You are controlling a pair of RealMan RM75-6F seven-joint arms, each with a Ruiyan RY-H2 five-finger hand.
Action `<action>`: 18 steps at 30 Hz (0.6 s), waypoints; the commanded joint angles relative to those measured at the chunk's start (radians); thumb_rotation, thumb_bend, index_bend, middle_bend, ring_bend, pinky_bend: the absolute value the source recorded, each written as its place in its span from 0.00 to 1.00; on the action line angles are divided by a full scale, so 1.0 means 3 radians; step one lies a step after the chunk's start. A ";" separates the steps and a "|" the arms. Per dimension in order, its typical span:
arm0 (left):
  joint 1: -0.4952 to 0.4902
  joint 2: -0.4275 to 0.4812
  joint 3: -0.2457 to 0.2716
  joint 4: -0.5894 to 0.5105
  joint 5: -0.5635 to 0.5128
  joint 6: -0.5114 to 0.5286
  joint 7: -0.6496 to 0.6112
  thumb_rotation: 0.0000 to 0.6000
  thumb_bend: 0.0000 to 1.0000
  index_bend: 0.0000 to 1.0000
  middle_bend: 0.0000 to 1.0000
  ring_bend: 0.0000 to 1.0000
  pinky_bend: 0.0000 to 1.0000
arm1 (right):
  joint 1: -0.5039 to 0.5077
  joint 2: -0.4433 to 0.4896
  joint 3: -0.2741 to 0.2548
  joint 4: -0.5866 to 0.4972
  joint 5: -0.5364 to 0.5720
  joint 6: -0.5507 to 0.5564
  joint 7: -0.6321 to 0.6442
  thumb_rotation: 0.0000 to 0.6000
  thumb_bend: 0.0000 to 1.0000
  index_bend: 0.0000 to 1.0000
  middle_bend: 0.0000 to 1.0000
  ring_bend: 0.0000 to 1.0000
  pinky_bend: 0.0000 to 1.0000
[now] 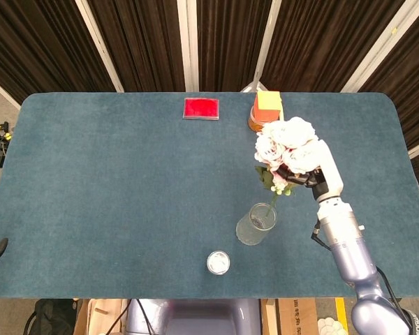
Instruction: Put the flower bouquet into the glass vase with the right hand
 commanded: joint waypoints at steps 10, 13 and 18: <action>-0.0002 -0.0025 0.0008 -0.0017 0.0010 -0.0010 0.0086 1.00 0.34 0.14 0.00 0.00 0.09 | -0.0131 -0.0015 -0.0152 0.0114 -0.0247 -0.0217 0.0250 1.00 0.40 0.47 0.58 0.62 0.24; -0.0005 -0.0027 0.0008 -0.0018 0.0010 -0.0015 0.0096 1.00 0.34 0.14 0.00 0.00 0.09 | -0.0141 -0.0051 -0.0201 0.0153 -0.0317 -0.0265 0.0295 1.00 0.40 0.47 0.58 0.61 0.24; -0.0005 -0.0028 0.0003 -0.0018 0.0003 -0.0015 0.0096 1.00 0.34 0.14 0.00 0.00 0.09 | -0.0147 -0.0114 -0.0284 0.0248 -0.0420 -0.0364 0.0369 1.00 0.40 0.47 0.58 0.58 0.24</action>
